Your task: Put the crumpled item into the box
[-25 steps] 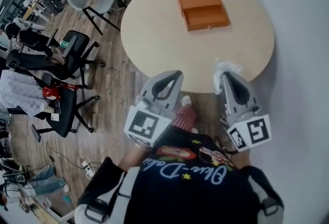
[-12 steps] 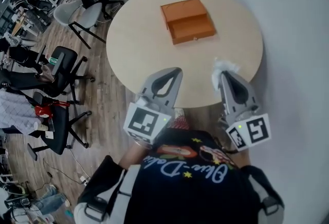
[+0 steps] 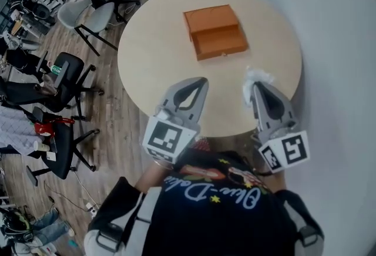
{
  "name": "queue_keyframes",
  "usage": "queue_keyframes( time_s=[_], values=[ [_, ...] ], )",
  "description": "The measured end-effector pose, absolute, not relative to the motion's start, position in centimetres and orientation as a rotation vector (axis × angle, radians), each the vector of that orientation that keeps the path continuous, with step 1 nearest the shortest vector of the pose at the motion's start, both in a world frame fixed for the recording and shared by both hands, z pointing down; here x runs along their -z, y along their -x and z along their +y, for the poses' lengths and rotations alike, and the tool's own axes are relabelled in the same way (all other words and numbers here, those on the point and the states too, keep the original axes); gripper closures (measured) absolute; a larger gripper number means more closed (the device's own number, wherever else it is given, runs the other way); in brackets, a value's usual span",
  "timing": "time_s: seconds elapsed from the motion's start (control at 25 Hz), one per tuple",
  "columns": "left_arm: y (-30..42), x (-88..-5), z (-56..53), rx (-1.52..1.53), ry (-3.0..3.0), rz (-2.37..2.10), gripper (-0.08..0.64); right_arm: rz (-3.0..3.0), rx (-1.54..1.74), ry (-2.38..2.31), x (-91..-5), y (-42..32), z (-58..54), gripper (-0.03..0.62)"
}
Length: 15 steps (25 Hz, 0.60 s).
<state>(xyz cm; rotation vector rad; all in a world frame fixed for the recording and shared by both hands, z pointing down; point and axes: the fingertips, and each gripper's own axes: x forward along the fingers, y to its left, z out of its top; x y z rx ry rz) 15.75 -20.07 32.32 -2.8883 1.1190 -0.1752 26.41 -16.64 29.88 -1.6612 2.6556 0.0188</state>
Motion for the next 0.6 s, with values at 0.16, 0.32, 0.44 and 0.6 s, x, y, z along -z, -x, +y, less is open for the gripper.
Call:
queue_keyframes(
  time_s=[0.16,0.32,0.44,0.6],
  values=[
    [-15.3,-32.7,-21.3,0.2,2.891,1.128,0.568,2.664,-0.029,1.672,-30.1,-26.6,-18.3,0.592],
    [-14.7,-32.6,-23.2,0.192,2.883,1.144,0.568,2.671,-0.017,1.674,-30.3,-26.2,-20.4,0.592],
    [-14.4,-32.8,-24.6,0.198,2.881,1.154,0.568,2.686,-0.013,1.663,-30.5,-25.8,-21.8,0.592],
    [-14.0,-33.1,-26.0,0.18,2.895,1.153,0.568,2.702,-0.014,1.669,-30.7,-25.3,-23.6,0.592]
  ],
)
